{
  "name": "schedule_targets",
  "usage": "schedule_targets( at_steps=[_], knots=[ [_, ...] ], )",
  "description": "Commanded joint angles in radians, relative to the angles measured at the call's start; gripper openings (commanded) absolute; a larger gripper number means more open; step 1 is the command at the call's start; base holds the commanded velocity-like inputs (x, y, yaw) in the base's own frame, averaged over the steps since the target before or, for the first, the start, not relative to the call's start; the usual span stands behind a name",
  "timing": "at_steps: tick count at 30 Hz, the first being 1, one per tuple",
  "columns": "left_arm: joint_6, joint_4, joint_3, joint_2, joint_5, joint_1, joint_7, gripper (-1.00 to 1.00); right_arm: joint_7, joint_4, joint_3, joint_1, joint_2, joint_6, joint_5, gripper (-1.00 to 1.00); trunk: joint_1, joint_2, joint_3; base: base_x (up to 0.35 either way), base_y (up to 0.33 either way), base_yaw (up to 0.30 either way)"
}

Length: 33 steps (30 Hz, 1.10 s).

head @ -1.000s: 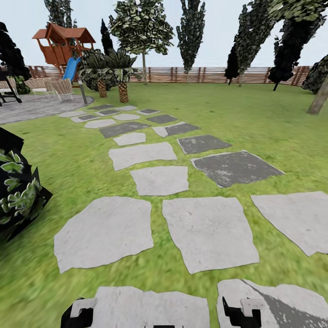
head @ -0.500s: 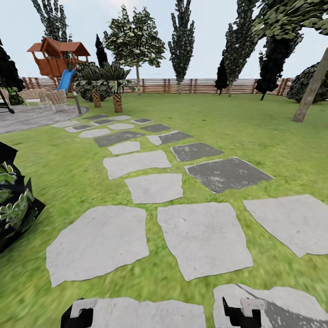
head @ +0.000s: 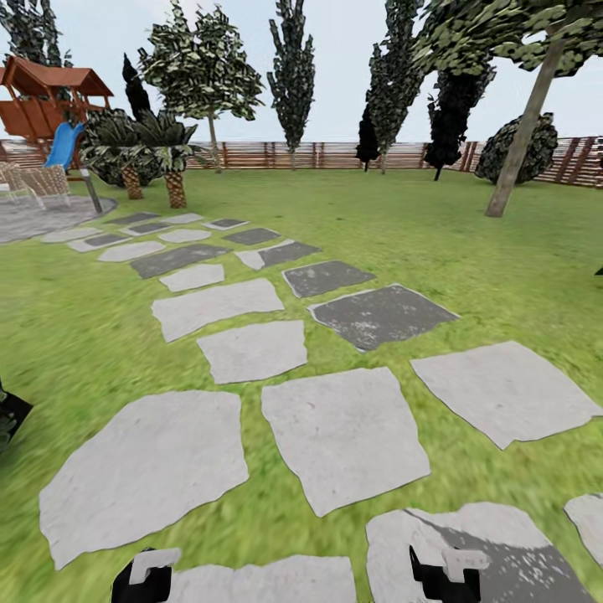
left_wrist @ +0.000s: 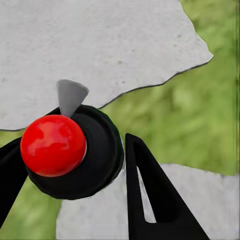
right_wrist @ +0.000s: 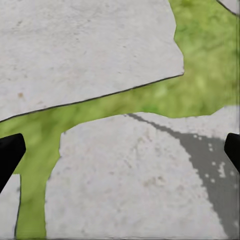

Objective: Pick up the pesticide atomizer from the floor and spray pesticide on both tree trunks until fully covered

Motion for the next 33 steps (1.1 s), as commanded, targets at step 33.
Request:
schedule_targets(
  at_steps=[33],
  knots=[
    [-0.004,0.003,-0.001,0.0,0.0,0.0,0.001,-1.0,0.0,0.003,0.0,-0.001,0.0,-0.002,0.001,1.0,-0.012,0.021,-0.005,0.221,0.0,-0.214]
  ],
)
